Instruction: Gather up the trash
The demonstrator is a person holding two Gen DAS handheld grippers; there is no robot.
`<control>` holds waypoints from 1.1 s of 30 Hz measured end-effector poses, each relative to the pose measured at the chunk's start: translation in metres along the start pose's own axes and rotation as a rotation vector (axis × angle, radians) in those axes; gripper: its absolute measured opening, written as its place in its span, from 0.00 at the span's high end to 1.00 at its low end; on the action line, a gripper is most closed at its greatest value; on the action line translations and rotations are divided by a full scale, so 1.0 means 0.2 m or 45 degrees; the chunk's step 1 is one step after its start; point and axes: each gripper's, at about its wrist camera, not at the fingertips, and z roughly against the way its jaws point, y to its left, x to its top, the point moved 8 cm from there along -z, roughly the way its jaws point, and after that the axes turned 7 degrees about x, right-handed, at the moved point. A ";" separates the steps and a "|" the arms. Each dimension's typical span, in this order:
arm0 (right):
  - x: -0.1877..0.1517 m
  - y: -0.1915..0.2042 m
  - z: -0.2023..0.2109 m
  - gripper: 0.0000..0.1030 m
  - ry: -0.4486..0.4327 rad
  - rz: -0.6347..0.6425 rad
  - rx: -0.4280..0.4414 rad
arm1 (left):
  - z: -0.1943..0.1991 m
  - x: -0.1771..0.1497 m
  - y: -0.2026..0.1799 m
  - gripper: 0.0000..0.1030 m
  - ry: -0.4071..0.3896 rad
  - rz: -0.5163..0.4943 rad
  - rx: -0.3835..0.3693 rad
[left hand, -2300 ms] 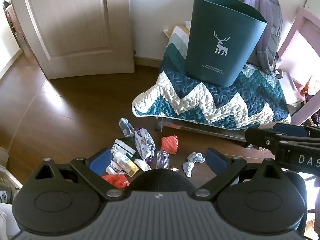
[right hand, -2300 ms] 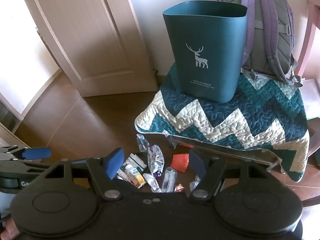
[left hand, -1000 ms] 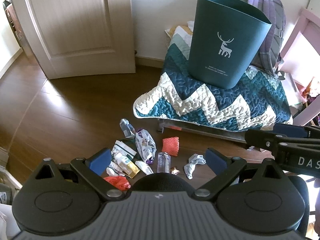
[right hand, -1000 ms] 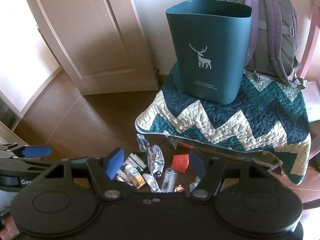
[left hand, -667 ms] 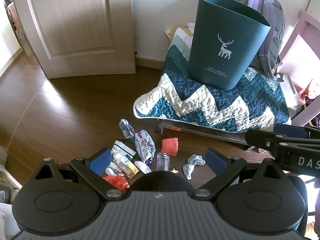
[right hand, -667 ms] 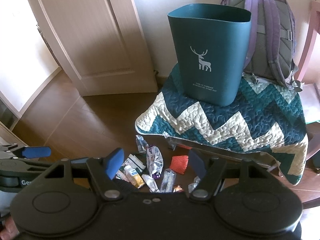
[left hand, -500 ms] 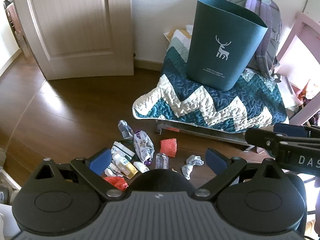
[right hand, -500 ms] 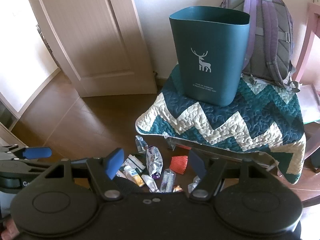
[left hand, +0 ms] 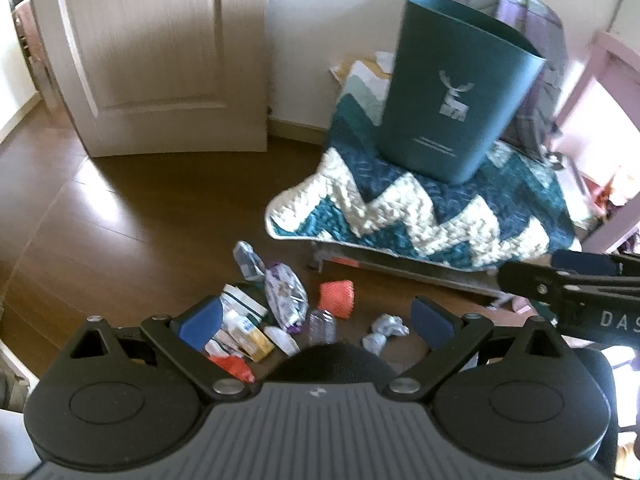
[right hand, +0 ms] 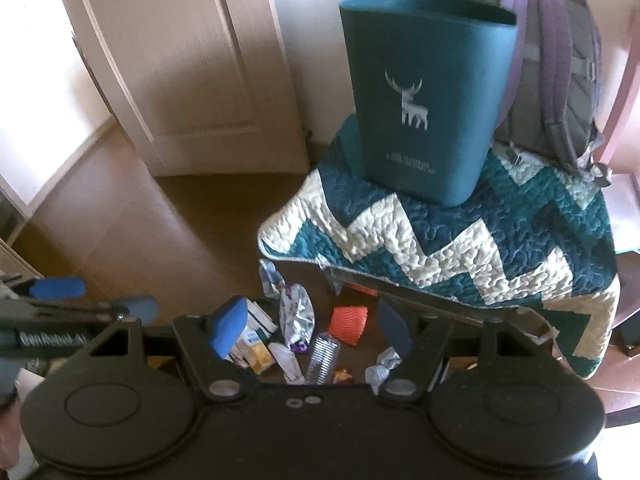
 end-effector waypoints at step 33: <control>-0.01 -0.19 -0.33 0.31 0.090 -0.046 -0.044 | -0.43 0.12 0.17 0.02 0.086 0.044 0.056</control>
